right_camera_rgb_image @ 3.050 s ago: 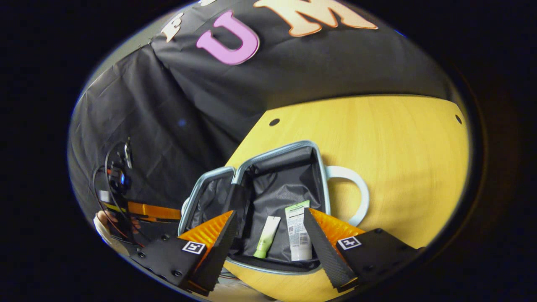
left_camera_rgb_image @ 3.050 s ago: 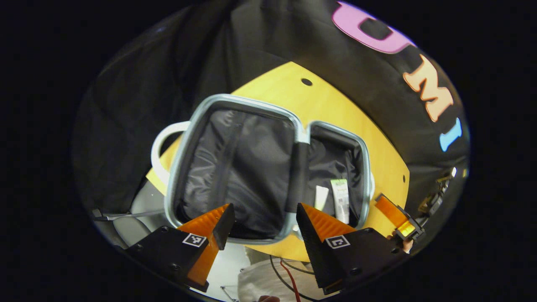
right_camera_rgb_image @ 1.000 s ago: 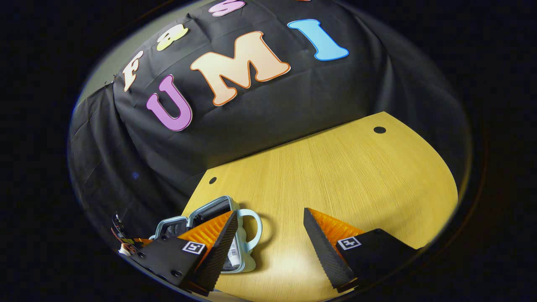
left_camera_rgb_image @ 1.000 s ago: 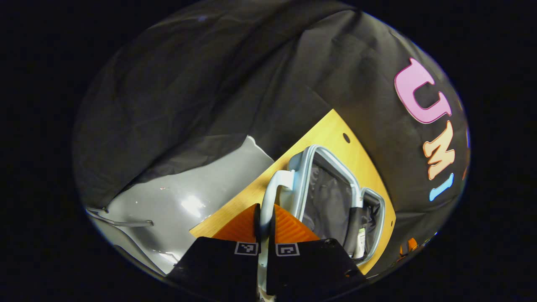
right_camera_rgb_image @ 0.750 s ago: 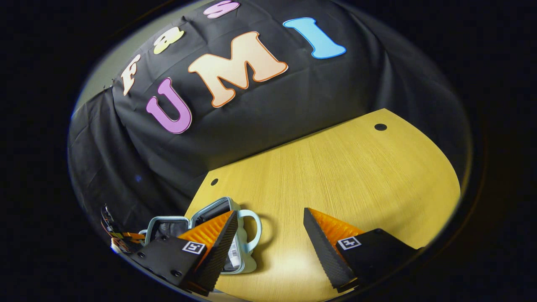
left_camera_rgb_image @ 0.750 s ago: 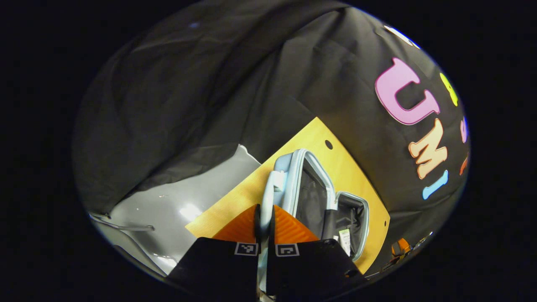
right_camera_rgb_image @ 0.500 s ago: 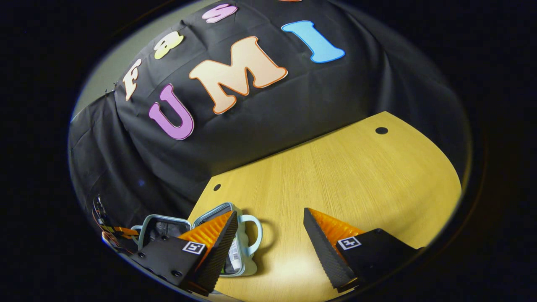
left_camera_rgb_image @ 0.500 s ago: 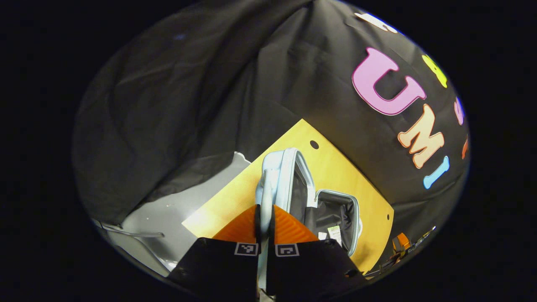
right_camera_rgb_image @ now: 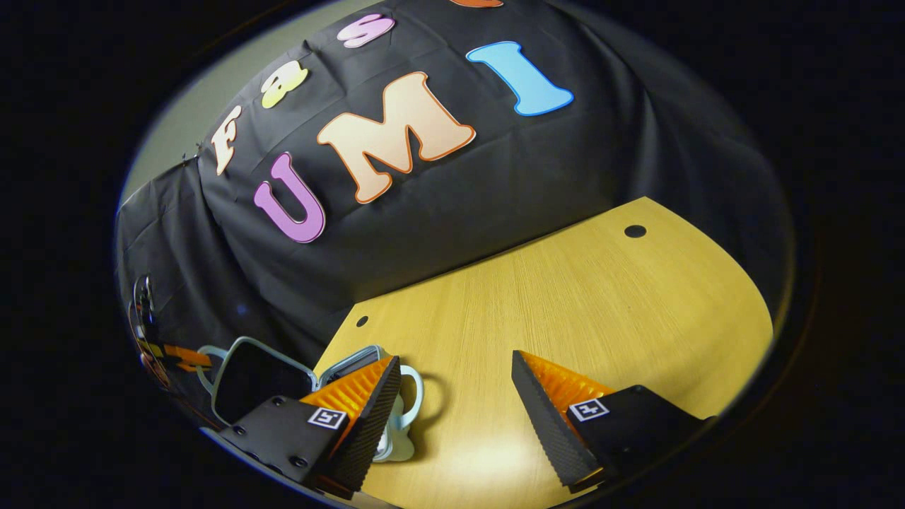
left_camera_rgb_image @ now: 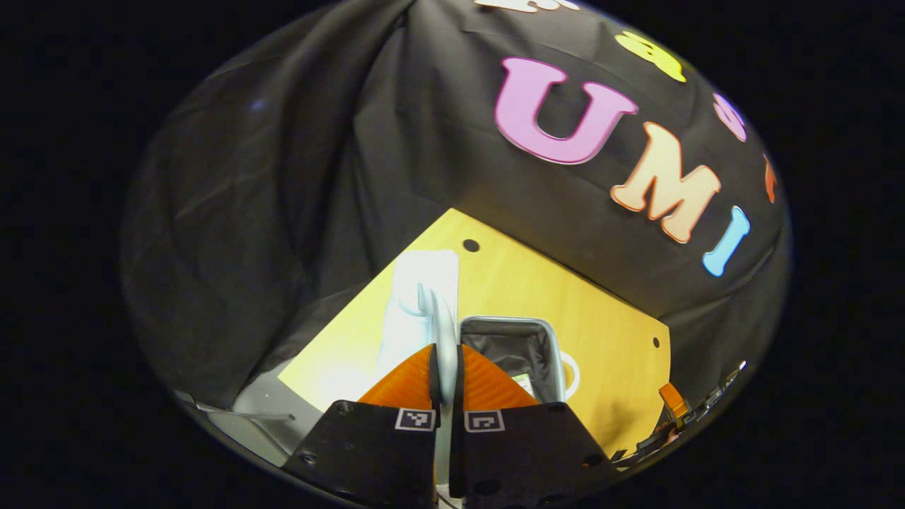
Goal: First open the suitcase, pack the skin care products into it, and then close the suitcase.
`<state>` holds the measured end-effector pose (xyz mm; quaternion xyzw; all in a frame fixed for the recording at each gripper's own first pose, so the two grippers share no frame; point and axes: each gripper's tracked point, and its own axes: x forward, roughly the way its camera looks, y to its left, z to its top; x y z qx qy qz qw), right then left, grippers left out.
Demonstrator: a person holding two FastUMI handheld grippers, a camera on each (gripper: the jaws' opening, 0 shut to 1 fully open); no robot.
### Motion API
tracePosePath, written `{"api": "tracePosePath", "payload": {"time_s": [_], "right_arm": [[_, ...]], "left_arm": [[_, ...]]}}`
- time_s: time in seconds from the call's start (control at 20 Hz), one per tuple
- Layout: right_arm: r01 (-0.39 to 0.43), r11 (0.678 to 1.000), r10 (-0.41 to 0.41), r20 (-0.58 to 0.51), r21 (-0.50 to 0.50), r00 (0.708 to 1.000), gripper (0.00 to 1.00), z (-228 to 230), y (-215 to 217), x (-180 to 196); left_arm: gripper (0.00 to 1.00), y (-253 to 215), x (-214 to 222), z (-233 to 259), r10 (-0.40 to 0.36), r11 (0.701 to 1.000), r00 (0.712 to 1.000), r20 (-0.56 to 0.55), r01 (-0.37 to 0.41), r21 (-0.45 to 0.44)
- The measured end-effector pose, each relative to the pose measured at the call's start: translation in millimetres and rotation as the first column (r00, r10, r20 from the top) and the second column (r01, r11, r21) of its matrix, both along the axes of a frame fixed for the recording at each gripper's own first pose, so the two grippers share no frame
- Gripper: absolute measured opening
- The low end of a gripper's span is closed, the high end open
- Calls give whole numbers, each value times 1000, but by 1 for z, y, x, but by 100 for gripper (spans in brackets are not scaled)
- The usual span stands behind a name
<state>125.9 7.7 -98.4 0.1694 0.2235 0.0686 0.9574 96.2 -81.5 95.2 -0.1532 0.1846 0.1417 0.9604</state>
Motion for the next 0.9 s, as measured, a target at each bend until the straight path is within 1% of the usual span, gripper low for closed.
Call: {"api": "tracePosePath", "payload": {"time_s": [0.05, 0.2, 0.45, 0.55, 0.7, 0.9], "right_arm": [[-9, 1000, 9, 2, -5, 1000, 98, 0, -1, 0], [-36, 999, 36, 2, -2, 999, 98, 2, -5, -6], [-54, 999, 53, -21, -2, 998, 98, -2, -17, -14], [-56, 998, 56, -23, -1, 998, 98, 1, -19, -17], [-44, 999, 44, -16, 8, 999, 98, 6, -22, -18], [-43, 999, 44, -15, 18, 999, 98, 8, -20, -17]], "left_arm": [[1, -21, 9, 4, -30, 1000, 999, 14, 30, 1], [1, -81, 37, 7, -127, 990, 991, 48, 129, -51], [1, -146, 77, -14, -236, 963, 970, 57, 241, -120], [1, -174, 97, -28, -284, 945, 958, 45, 287, -157], [1, -207, 122, -60, -335, 921, 942, 15, 331, -206], [1, -235, 157, -104, -375, 912, 924, -75, 353, -209]]}}
